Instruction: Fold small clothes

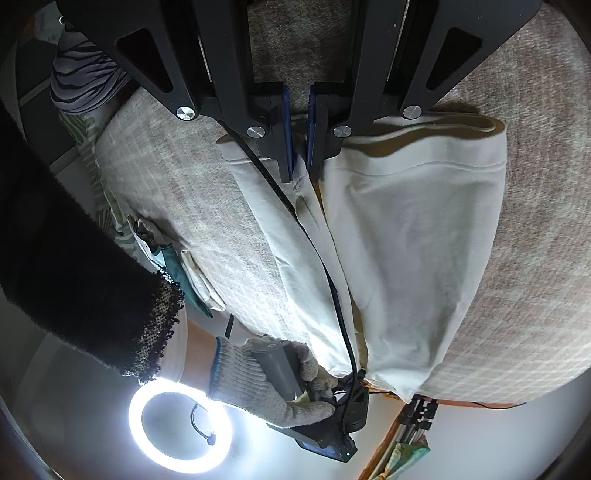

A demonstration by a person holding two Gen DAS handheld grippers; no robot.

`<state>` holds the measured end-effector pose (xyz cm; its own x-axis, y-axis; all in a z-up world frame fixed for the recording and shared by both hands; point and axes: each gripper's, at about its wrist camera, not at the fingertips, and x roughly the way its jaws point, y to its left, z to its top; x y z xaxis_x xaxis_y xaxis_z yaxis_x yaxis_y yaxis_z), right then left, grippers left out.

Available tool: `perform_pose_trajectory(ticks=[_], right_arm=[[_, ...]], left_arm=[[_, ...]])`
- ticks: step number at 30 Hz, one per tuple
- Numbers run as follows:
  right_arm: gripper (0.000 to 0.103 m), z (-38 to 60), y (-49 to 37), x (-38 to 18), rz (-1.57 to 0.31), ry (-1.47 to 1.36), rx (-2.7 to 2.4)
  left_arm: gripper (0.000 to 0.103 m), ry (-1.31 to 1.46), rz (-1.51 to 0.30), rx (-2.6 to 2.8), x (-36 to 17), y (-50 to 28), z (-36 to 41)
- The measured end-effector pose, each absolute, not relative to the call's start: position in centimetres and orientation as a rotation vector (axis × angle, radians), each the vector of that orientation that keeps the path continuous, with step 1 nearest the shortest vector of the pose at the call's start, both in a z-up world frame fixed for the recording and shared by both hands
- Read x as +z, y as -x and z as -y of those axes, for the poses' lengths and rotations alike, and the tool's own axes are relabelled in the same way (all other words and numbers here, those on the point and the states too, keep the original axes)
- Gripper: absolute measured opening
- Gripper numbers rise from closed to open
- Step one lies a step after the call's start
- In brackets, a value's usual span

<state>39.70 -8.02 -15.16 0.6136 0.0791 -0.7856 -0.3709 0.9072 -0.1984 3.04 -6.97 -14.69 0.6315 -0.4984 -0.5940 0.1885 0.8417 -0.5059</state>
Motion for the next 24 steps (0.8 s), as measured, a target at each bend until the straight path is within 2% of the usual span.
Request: perform_pose_trajectory(ticks=[2, 5, 6, 7, 10, 14, 17, 19, 24], right_arm=[[0.001, 8.3, -39.8, -15.1, -0.879, 0.35, 0.276], [0.009, 8.8, -40.1, -15.2, -0.892, 0.306, 0.305], [0.023, 9.0, -40.0, -15.0, -0.893, 0.29, 0.314], [0.03, 9.4, -39.8, -14.6, -0.883, 0.269, 0.322], [0.032, 10.6, -38.9, -12.9, -0.847, 0.217, 0.37], [0.033, 11.6, -37.3, -10.9, -0.827, 0.181, 0.409], [0.034, 10.6, -36.2, -10.3, -0.831, 0.195, 0.449], [0.039, 9.4, -35.7, -10.3, -0.855, 0.195, 0.483], [0.042, 5.4, -35.0, -12.1, -0.917, 0.261, 0.505]], left_arm=[[0.005, 0.423, -0.798, -0.402, -14.7, -3.0, 6.8], [0.007, 0.426, -0.809, -0.395, -14.6, -2.8, 6.6], [0.007, 0.424, -0.815, -0.394, -14.5, -2.7, 6.5], [0.011, 0.415, -0.818, -0.39, -14.3, -2.5, 6.4], [0.019, 0.408, -0.815, -0.387, -13.5, -1.4, 5.7], [0.02, 0.374, -0.799, -0.347, -12.4, 0.3, 3.8], [0.026, 0.35, -0.801, -0.266, -12.3, 0.6, 1.8], [0.026, 0.38, -0.809, -0.224, -12.8, 0.3, 0.6], [0.026, 0.392, -0.829, -0.206, -13.8, -0.4, 0.2]])
